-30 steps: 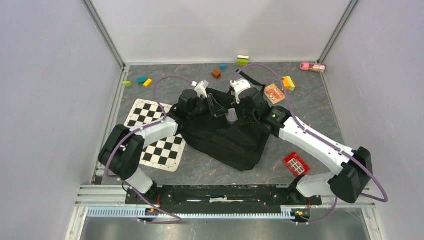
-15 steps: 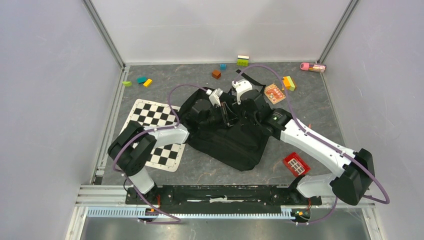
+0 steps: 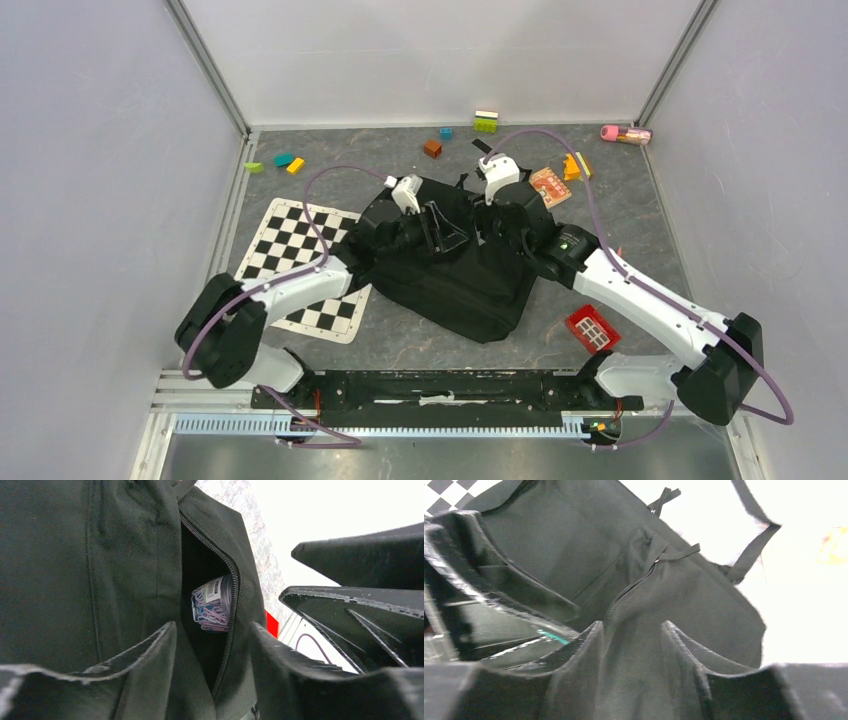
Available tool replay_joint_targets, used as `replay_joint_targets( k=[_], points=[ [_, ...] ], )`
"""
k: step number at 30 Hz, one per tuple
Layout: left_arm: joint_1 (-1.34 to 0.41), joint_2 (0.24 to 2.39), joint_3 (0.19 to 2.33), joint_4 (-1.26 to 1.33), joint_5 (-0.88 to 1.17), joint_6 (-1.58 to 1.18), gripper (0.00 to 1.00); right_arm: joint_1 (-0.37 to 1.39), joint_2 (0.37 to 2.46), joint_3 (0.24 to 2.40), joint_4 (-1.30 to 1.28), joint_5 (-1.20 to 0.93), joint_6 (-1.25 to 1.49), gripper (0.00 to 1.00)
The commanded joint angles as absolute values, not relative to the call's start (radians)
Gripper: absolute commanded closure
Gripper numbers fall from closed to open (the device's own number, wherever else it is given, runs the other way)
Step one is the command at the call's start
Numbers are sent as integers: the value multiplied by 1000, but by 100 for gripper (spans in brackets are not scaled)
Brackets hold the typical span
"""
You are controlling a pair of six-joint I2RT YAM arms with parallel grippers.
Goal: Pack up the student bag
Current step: Place the stationery in the student bag.
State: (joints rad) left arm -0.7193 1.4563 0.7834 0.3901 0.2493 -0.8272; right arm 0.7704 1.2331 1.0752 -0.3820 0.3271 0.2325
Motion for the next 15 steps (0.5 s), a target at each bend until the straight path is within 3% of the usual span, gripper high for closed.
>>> replay_joint_targets(
  k=[1, 5, 6, 8, 15],
  points=[
    [-709, 1344, 781, 237, 145, -690, 31, 768, 1189, 1077, -330, 362, 218, 37],
    [-678, 1247, 783, 84, 108, -659, 3, 767, 1168, 1093, -370, 363, 203, 12],
    [-669, 1224, 788, 48, 111, -651, 1, 766, 1162, 1095, -387, 362, 200, 6],
    [-641, 1176, 809, -59, 139, -631, 0, 758, 1148, 1101, -426, 364, 197, 2],
    [-494, 1083, 962, -406, 243, -488, 0, 582, 1068, 1058, -555, 307, 197, 2]
  ],
)
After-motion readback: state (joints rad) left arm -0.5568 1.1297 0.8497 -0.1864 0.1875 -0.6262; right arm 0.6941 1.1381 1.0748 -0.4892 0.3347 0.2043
